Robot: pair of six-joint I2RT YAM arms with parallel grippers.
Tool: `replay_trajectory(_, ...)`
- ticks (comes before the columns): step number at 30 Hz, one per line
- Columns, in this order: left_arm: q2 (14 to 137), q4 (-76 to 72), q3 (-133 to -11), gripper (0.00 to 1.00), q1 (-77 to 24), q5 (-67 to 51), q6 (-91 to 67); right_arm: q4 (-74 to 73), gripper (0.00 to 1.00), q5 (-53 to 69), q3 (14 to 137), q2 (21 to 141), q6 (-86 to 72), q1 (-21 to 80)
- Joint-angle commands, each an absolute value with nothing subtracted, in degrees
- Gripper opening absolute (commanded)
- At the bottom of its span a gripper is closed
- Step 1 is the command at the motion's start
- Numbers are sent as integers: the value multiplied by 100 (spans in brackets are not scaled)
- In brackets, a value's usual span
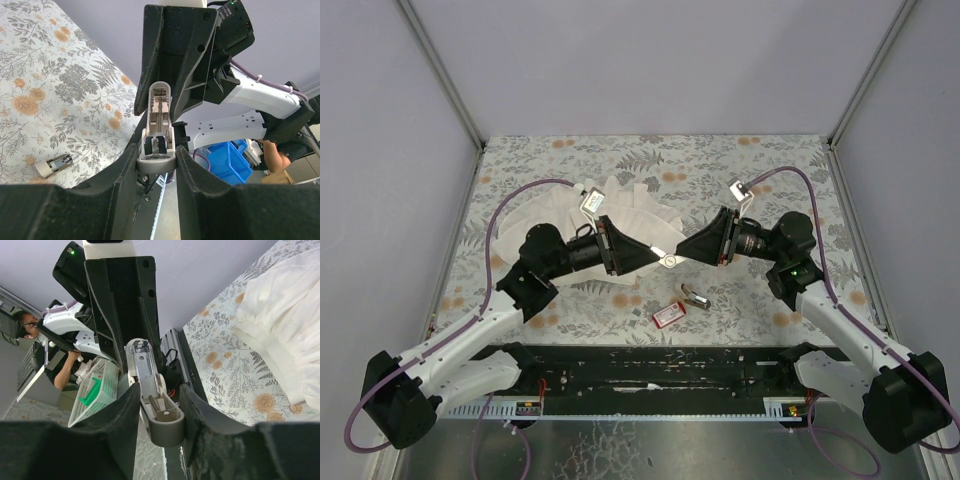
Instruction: Load the staples into the stapler
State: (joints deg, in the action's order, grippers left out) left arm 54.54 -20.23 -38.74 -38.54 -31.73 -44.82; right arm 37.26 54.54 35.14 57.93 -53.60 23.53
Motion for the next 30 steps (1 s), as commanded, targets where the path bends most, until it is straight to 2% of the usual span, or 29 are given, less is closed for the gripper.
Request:
replay_trajectory(1,5385,-2482,-3909,0,-3823,-3162,-4559,4106,34,5815,3612,5747,-5423,2355)
replay_trajectory(5,5348,-2431,-3913,0,-3823,-3123,-4536,4088,16,5818,3589,5727,-5422,2355)
replay_trajectory(8,5310,-2376,-3902,1,-3824,-3058,-4499,4055,7,5739,3540,5645,-5417,2353)
replay_trajectory(9,5301,-2279,-3914,9,-3826,-3035,-4456,4009,5,5674,3518,5604,-5389,2352)
replay_trajectory(12,5230,-1830,-3994,65,-3814,-2836,-4219,3529,1,5287,3554,5440,-4973,2351)
replay_trajectory(13,5177,-1612,-4025,79,-3806,-2696,-4086,3181,0,5113,3601,5399,-4722,2355)
replay_trajectory(14,5106,-1363,-4075,89,-3795,-2521,-3947,2771,0,4904,3668,5346,-4413,2354)
replay_trajectory(16,4952,-856,-4175,99,-3718,-2176,-3649,1965,0,4525,3819,5254,-3774,2351)
replay_trajectory(23,4778,1102,-5117,100,-2776,-1099,-2366,-103,0,2666,4094,5134,-1497,2362)
replay_trajectory(30,5389,1690,-5466,100,-2093,-370,-1593,275,0,1200,3491,5064,-858,2369)
